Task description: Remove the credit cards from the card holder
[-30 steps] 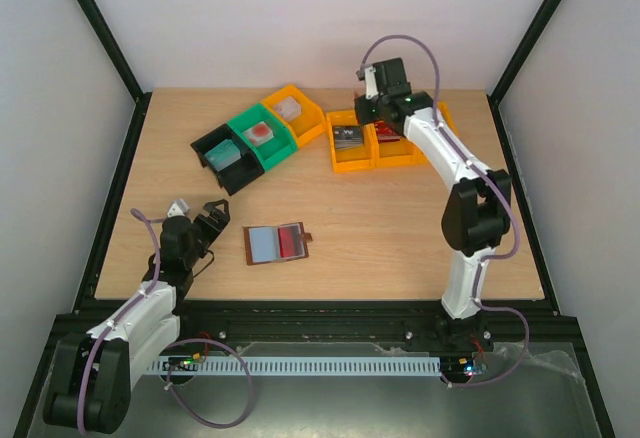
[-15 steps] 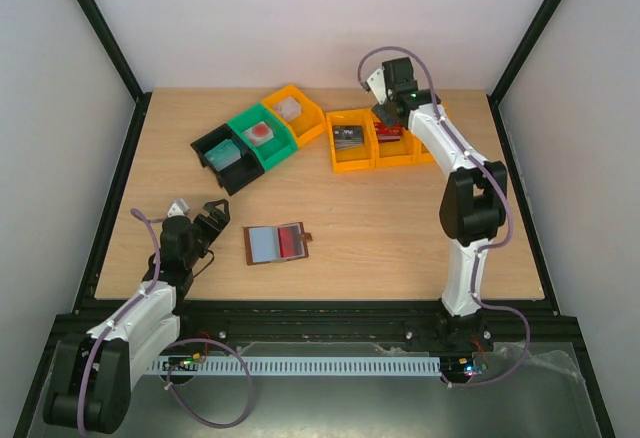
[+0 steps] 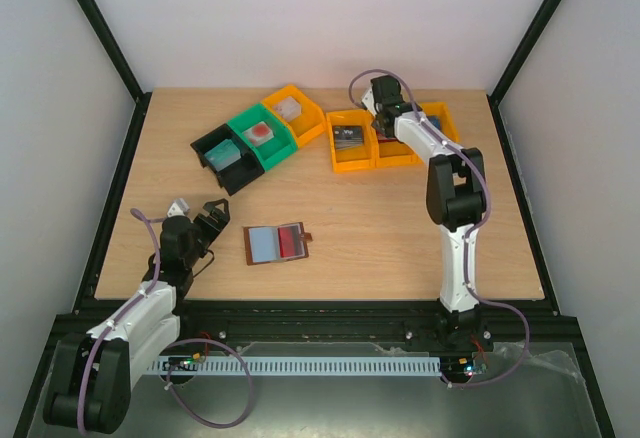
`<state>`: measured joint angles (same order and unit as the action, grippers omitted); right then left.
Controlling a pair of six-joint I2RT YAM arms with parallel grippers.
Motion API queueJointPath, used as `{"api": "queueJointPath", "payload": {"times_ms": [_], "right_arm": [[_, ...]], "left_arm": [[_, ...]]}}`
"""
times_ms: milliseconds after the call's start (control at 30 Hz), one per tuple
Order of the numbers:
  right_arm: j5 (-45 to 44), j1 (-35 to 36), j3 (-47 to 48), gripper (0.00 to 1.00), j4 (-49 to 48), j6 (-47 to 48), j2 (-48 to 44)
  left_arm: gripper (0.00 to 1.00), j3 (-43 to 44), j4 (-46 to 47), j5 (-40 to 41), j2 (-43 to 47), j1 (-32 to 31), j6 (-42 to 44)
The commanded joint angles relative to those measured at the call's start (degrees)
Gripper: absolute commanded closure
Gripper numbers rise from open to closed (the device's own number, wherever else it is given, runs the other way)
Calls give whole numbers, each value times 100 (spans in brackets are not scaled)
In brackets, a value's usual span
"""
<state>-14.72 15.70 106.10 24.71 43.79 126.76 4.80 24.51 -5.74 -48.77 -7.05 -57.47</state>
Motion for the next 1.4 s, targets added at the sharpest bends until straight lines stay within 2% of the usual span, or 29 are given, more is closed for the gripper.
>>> {"api": "queueJointPath", "payload": {"times_ms": [0, 233, 900, 1000, 1100, 1300, 1367], "right_arm": [[-803, -5, -131, 98, -898, 371, 157], [-1349, 112, -583, 98, -1563, 973, 308], [-945, 138, -929, 97, -1632, 970, 581], [-961, 122, -974, 87, -1705, 964, 596], [-936, 104, -970, 73, -1700, 893, 576], [-749, 97, -1010, 58, -1468, 831, 442], [-635, 85, -1067, 49, -1477, 808, 349]], "left_arm": [[1, -67, 142, 49, -20, 43, 12], [1, -67, 150, 55, -26, 46, -1], [1, -72, 171, 47, -1, 46, 7], [1, -72, 168, 46, -3, 46, 8], [1, -80, 168, 46, -6, 46, 9], [1, -78, 176, 46, 7, 46, 8], [1, -79, 177, 44, 8, 46, 8]]}}
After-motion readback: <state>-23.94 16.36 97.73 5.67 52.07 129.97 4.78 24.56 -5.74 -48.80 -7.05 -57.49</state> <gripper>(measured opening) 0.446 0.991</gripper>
